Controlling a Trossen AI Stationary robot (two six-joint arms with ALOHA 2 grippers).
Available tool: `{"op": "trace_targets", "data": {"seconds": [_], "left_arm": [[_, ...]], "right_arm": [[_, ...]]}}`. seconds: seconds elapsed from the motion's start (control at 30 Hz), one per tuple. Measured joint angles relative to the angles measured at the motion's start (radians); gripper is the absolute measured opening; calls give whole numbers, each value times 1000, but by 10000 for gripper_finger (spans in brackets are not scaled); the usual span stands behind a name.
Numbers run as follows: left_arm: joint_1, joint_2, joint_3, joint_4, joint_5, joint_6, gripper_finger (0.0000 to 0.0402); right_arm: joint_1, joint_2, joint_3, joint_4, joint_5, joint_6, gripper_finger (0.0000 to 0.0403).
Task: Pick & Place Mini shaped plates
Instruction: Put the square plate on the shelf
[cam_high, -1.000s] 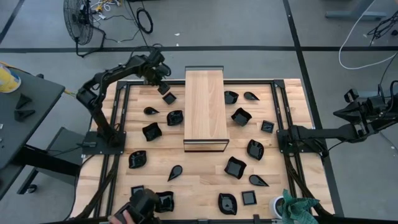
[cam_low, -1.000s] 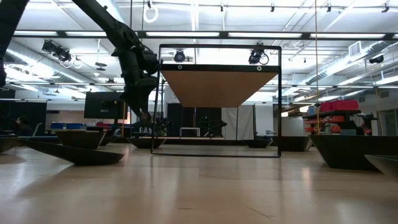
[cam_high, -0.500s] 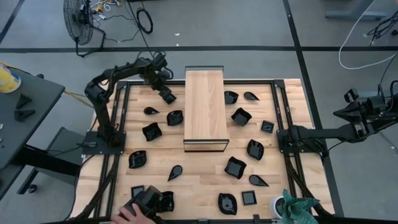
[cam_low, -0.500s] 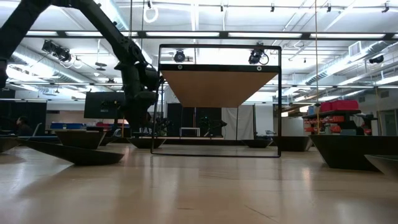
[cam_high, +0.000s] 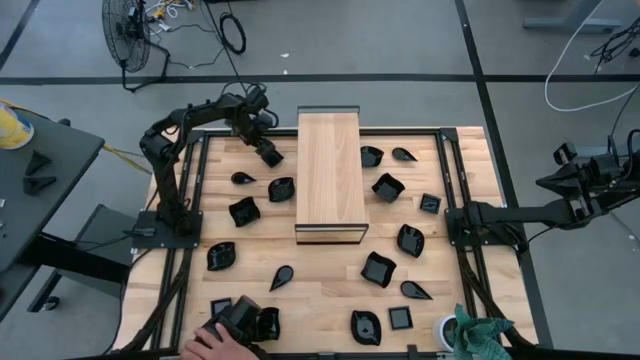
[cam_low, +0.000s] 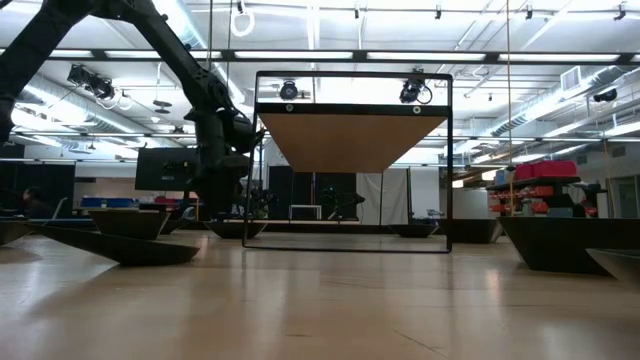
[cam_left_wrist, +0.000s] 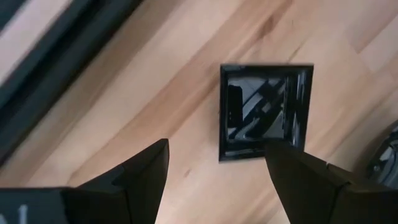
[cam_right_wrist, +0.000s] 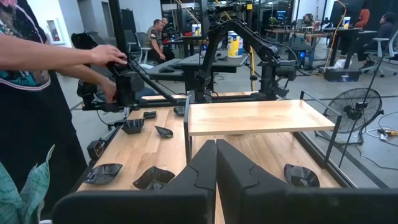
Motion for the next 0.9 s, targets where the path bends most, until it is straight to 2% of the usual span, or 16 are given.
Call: {"op": "trace_targets", "data": {"seconds": [0.63, 0.9], "left_arm": [[-8, 57, 0, 7, 31, -35, 266], [-8, 66, 0, 7, 41, -52, 222]], "right_arm": [[0, 0, 0, 0, 0, 0, 10], [0, 0, 0, 0, 0, 0, 10]]}}
